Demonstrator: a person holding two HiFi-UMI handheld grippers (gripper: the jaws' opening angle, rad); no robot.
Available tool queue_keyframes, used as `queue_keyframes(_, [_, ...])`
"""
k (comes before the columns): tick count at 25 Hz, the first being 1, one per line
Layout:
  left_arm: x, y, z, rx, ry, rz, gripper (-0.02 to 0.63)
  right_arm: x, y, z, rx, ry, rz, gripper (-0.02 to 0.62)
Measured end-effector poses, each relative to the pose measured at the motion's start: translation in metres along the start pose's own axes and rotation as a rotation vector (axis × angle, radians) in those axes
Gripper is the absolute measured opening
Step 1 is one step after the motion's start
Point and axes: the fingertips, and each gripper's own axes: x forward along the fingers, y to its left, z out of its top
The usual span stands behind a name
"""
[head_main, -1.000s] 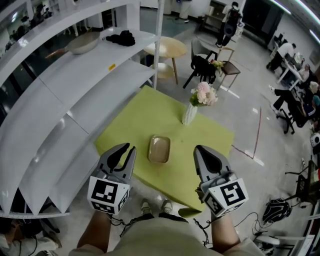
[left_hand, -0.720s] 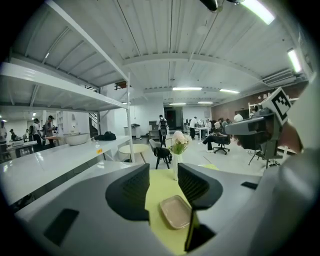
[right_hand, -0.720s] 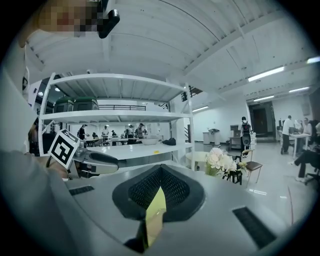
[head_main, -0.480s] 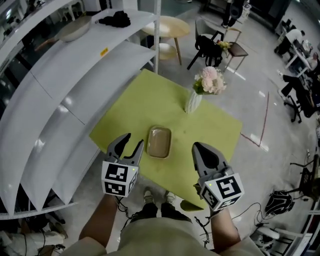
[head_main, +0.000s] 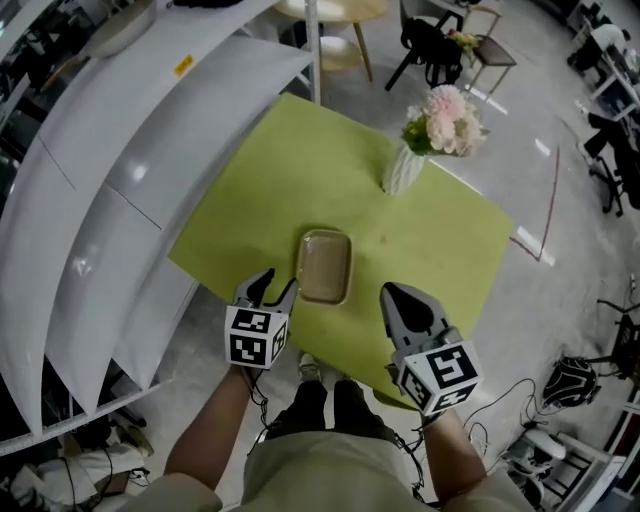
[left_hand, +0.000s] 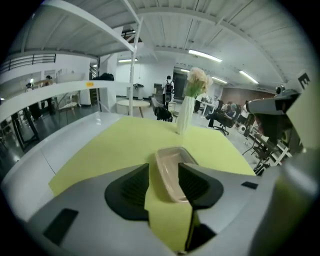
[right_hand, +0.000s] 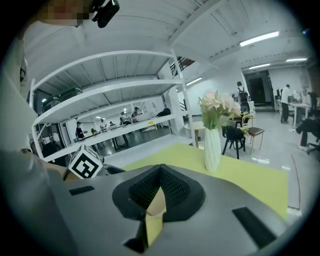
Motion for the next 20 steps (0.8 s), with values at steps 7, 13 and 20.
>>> queue_keyframes(7, [0.047, -0.004, -0.048, -0.132, 0.109, -0.089, 0.188, 0.027, -0.01, -0.034, 0.018, 0.065, 0.016, 0.005])
queue_keyframes(13, [0.059, -0.009, -0.052, -0.215, 0.112, -0.138, 0.142, 0.034, -0.012, -0.052, 0.059, 0.093, 0.021, 0.006])
queue_keyframes(20, [0.055, -0.004, -0.052, -0.34, 0.08, -0.128, 0.043, 0.026, -0.01, -0.046, 0.049, 0.082, 0.023, 0.006])
